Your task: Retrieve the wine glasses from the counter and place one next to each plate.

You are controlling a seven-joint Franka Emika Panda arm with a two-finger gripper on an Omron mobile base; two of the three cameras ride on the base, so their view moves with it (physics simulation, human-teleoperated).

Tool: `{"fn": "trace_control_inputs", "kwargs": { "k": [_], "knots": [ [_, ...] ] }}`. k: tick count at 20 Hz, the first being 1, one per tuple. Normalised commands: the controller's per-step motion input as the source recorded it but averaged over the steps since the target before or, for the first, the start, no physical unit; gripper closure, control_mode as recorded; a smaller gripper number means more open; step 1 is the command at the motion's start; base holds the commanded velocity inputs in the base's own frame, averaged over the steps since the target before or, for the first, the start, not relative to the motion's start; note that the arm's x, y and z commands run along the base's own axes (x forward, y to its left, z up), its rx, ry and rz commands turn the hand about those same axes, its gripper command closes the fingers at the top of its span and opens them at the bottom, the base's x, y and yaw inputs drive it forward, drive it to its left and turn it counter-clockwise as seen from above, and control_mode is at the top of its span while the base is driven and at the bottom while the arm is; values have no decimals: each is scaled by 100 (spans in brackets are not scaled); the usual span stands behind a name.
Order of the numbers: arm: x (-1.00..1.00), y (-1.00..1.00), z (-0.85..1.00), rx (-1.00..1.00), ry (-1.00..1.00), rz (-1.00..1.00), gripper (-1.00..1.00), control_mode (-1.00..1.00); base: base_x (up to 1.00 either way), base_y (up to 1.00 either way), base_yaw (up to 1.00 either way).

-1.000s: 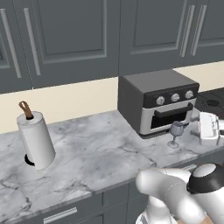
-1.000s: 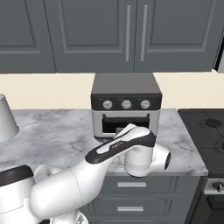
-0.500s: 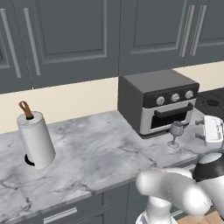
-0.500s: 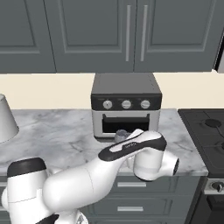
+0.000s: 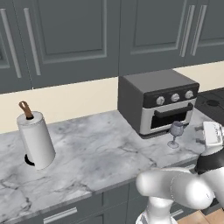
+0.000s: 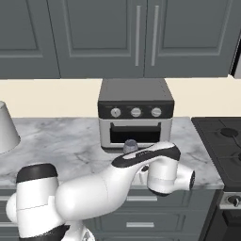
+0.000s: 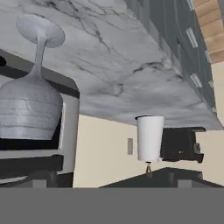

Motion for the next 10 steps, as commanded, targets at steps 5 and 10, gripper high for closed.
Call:
{"fn": "trace_control_inputs", "kwargs": {
  "k": [5, 10],
  "knots": [
    [0, 0, -34, 1, 15, -6, -100, -100, 0, 0, 0],
    [4, 0, -42, 1, 8, -8, -100, -100, 0, 0, 0]
  ]
}}
